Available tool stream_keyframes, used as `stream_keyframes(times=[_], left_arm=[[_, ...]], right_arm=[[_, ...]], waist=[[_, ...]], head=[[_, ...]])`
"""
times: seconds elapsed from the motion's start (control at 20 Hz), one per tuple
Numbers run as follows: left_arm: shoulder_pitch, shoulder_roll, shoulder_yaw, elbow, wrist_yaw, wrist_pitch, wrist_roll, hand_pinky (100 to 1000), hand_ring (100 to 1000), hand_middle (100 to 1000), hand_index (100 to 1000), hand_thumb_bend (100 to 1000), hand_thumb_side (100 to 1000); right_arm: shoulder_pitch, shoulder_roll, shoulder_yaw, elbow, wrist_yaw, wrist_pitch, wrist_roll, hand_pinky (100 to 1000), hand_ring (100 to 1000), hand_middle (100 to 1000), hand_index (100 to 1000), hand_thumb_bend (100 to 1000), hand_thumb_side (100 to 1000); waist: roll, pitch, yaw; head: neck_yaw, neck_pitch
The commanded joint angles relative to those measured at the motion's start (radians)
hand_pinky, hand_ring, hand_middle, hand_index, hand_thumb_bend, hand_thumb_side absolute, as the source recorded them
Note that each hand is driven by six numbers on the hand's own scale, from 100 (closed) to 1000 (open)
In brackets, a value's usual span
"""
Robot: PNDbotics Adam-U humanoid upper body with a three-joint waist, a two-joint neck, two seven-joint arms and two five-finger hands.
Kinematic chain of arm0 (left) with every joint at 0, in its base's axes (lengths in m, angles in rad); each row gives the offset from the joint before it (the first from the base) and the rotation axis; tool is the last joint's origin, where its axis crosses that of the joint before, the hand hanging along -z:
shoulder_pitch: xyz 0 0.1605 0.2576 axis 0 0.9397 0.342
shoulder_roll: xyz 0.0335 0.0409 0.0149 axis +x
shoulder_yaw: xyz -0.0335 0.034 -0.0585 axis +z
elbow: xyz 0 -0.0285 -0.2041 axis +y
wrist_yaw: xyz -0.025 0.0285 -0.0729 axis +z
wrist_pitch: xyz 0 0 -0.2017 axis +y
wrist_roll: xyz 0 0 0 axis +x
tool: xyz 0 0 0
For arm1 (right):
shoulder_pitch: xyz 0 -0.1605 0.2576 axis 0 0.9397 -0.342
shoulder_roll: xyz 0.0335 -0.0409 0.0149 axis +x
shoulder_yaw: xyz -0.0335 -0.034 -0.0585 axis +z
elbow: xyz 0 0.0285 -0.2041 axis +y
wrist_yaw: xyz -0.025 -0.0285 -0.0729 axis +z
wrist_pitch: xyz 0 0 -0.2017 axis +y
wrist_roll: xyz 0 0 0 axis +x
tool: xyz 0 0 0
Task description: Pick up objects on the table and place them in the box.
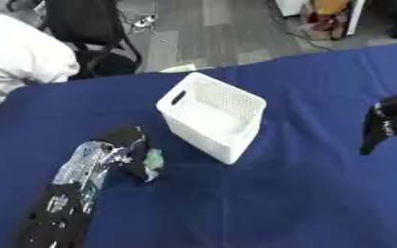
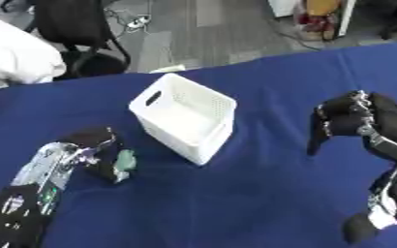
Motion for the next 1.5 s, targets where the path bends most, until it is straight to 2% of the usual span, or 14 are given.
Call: stream_keyframes(times=[0.05,0.3,0.95,1.5], left_arm=[[-0.007,0.012,0.005,-0.01,-0.014,-0.008,0.042,100,100,100,231,100,624],[0.0,0.017,0.002,-0.045,0.021,-0.019,0.08,100,100,100,217,100,657],[0.006,0.068,-0.014,-0.144,0.055,-0.018,0.069,100,100,100,221,100,603],[0.003,0.112,-0.025,-0.174,0.049,-0.031,0.068,100,100,100,219,100,580]], right_arm=[[-0.012,-0.014,-0.007,-0.016,-0.001,-0.009,0.012,100,364,419,499,849,1000],[-0.012,-0.015,-0.007,-0.016,-0.001,-0.009,0.012,100,364,419,499,848,1000],[-0.01,-0.019,-0.006,-0.016,0.001,-0.009,0.011,100,364,419,499,850,1000],[-0.007,-0.021,-0.005,-0.016,0.001,-0.008,0.013,100,364,419,499,852,1000]], waist=[[-0.008,-0.012,0.0],[-0.007,-0.012,0.0],[-0.003,-0.015,0.003],[-0.001,-0.016,0.004]], head=[[0.008,0.005],[0.008,0.007],[0.007,0.012],[0.009,0.013]])
